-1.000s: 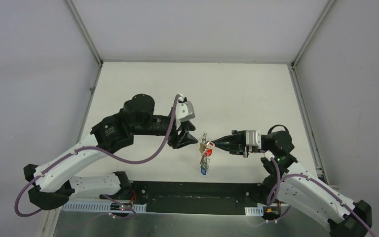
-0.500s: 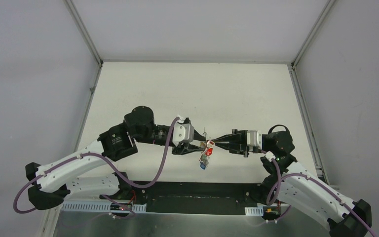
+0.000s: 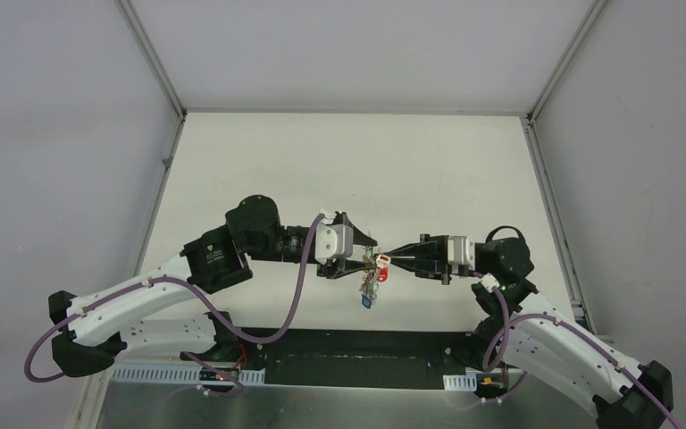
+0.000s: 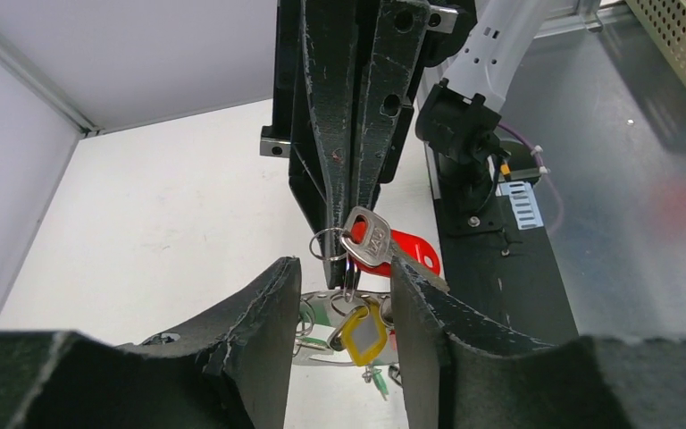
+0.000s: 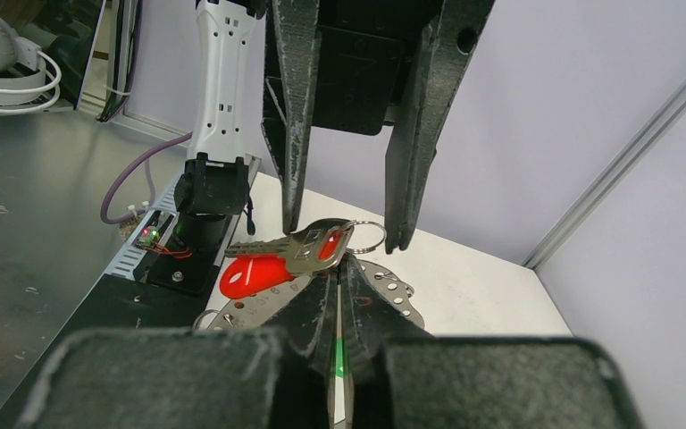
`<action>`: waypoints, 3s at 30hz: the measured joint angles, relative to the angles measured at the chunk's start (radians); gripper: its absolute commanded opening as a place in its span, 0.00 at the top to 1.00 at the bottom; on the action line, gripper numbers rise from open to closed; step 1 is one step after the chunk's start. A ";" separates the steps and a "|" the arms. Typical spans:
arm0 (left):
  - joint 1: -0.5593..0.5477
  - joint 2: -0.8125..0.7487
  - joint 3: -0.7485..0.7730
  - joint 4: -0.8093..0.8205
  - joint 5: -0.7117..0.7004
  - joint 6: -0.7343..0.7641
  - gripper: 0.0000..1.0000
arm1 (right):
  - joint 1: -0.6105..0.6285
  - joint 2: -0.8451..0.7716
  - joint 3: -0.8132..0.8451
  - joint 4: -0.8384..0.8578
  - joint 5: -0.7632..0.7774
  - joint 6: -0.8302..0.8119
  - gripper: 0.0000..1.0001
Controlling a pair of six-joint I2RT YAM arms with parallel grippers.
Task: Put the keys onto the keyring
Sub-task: Adjust the key on the keyring.
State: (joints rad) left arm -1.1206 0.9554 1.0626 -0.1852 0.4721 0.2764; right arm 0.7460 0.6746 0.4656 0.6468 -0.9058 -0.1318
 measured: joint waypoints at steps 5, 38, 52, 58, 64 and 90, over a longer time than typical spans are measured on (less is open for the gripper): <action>-0.005 -0.006 -0.010 -0.004 -0.003 0.008 0.57 | 0.000 0.000 0.000 0.000 0.000 0.004 1.00; -0.026 0.004 0.003 -0.055 -0.060 0.055 1.00 | -0.003 0.014 0.001 0.003 -0.018 0.037 0.84; -0.032 0.003 0.064 -0.236 -0.220 0.030 1.00 | -0.001 -0.106 0.087 -0.321 0.164 -0.038 0.12; -0.032 0.001 0.114 -0.309 -0.264 0.031 1.00 | -0.001 -0.130 0.143 -0.474 0.195 -0.100 0.00; -0.032 0.003 0.138 -0.352 -0.274 0.031 1.00 | -0.001 -0.056 0.201 -0.498 0.176 -0.042 0.00; -0.032 0.029 0.141 -0.374 -0.273 -0.004 1.00 | -0.001 0.161 0.265 -0.573 0.118 0.351 0.36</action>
State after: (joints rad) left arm -1.1530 0.9840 1.2037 -0.5594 0.1993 0.2726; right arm 0.7448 0.8360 0.7307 0.0738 -0.7876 0.2195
